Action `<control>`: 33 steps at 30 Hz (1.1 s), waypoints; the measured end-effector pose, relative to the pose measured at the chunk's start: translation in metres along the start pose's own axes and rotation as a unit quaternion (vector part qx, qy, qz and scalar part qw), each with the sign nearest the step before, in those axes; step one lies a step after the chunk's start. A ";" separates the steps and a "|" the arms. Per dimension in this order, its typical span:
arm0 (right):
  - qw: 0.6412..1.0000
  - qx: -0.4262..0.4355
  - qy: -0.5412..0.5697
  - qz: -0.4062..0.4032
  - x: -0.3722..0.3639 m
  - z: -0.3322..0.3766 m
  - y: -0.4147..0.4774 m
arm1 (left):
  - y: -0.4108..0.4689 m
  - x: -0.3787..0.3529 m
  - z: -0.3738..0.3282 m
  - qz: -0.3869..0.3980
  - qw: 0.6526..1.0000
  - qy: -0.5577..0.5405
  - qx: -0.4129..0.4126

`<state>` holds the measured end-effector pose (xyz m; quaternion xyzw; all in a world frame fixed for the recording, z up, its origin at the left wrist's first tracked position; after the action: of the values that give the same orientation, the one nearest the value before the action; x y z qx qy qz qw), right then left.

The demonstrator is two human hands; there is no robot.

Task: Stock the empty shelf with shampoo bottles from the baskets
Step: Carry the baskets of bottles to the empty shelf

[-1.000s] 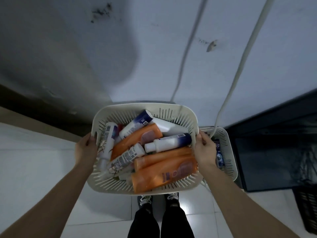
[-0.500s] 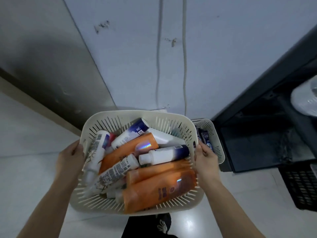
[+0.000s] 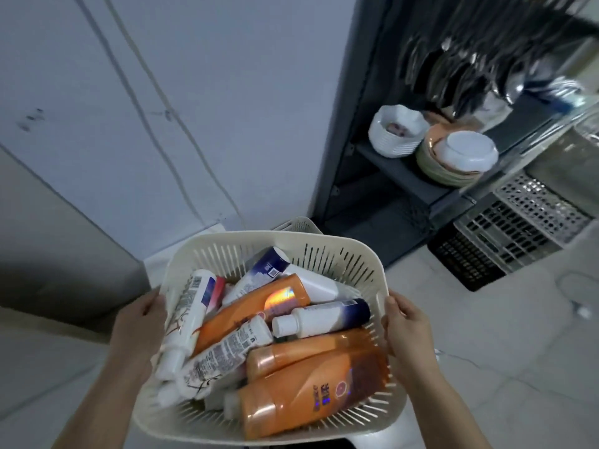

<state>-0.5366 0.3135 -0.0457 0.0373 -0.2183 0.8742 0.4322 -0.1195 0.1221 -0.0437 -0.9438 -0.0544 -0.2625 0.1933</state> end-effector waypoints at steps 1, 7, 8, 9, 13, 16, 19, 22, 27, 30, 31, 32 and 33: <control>1.000 0.002 0.013 -0.015 0.019 -0.002 -0.002 | -0.005 -0.013 -0.014 0.007 1.000 0.015 -0.020; 0.994 -0.005 0.063 -0.093 0.136 -0.018 0.008 | -0.051 -0.114 -0.086 0.090 0.991 0.031 -0.092; 0.992 -0.009 0.065 -0.103 0.156 -0.022 0.014 | -0.060 -0.132 -0.096 0.098 0.990 0.029 -0.096; 0.992 -0.010 0.066 -0.110 0.176 -0.023 0.020 | -0.069 -0.151 -0.103 0.105 0.989 0.026 -0.096; 0.989 -0.004 0.052 -0.139 0.252 -0.022 0.050 | -0.105 -0.228 -0.130 0.143 0.986 0.027 -0.083; 0.984 0.004 0.055 -0.170 0.308 -0.017 0.071 | -0.131 -0.285 -0.152 0.173 0.982 0.022 -0.067; 0.979 -0.003 0.070 -0.193 0.357 -0.019 0.092 | -0.153 -0.344 -0.183 0.205 0.976 0.020 -0.073; 0.973 -0.017 0.077 -0.217 0.400 -0.025 0.112 | -0.171 -0.401 -0.219 0.230 0.968 0.025 -0.092; 0.959 -0.044 0.086 -0.266 0.464 -0.034 0.151 | -0.193 -0.498 -0.269 0.295 0.950 0.033 -0.100; 0.952 -0.050 0.092 -0.287 0.498 -0.032 0.176 | -0.206 -0.551 -0.303 0.322 0.940 0.031 -0.108; 0.949 -0.053 0.099 -0.295 0.509 -0.032 0.185 | -0.211 -0.568 -0.314 0.333 0.935 0.039 -0.114; 0.946 -0.059 0.102 -0.302 0.520 -0.030 0.194 | -0.217 -0.583 -0.326 0.338 0.932 0.048 -0.119; 0.944 -0.066 0.103 -0.307 0.530 -0.029 0.203 | -0.222 -0.598 -0.337 0.340 0.931 0.053 -0.124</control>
<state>-1.0200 0.6097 -0.0082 -0.0160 -0.2079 0.6815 0.7015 -0.8365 0.1928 -0.0120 -0.9069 0.3134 -0.2350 0.1551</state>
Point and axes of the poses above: each hand's wrist, its own y-axis towards the middle knuckle, its own x-axis out of the back of the hand, z = x × y, the point moved 10 cm from there along y, towards the middle knuckle, and after that the axes turned 2 degrees about x, right-handed, at the moved point
